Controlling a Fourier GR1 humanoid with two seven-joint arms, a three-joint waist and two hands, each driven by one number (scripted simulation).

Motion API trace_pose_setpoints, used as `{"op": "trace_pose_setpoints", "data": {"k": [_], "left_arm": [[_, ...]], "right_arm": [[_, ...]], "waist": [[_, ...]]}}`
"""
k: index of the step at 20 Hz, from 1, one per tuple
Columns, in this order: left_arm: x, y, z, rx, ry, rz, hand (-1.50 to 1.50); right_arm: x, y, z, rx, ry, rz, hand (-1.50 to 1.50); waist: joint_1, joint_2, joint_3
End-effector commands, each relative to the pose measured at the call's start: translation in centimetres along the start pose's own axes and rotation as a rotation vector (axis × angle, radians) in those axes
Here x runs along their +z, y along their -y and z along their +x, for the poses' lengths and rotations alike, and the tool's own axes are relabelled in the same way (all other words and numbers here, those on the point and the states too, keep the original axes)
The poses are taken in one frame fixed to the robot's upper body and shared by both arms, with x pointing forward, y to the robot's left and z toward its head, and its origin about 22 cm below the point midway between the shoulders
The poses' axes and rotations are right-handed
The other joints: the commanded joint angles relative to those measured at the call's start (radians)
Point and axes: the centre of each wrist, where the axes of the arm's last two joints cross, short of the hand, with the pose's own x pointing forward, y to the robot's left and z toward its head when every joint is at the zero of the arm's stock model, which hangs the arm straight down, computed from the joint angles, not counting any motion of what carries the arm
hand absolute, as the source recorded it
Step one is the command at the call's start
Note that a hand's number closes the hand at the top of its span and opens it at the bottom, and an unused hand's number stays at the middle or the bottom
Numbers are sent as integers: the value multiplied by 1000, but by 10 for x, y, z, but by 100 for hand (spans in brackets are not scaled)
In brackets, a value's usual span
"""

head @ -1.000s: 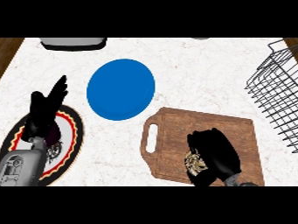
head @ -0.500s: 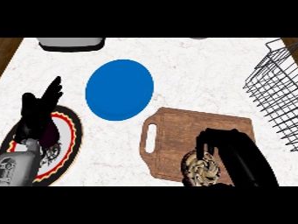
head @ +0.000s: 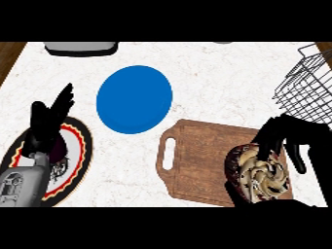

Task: Pick the cupcake from the cutting board and place it in the basket

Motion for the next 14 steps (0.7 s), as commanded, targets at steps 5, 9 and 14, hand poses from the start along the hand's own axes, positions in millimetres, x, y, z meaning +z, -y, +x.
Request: {"op": "trace_pose_setpoints", "data": {"k": [5,9,14], "left_arm": [[4,-6,-15,-6,-20,-15,0],[4,2,1,-6,-6,-1,0],[6,6,-6,3,1,-8,0]], "right_arm": [[-34,68,39,-98,-7,-127,150],[-49,103,40,76,-84,-165,150],[-67,140,13,378,-214,-173,150]], "waist": [[5,0,0],[2,-2,0],[4,3,0]]}}
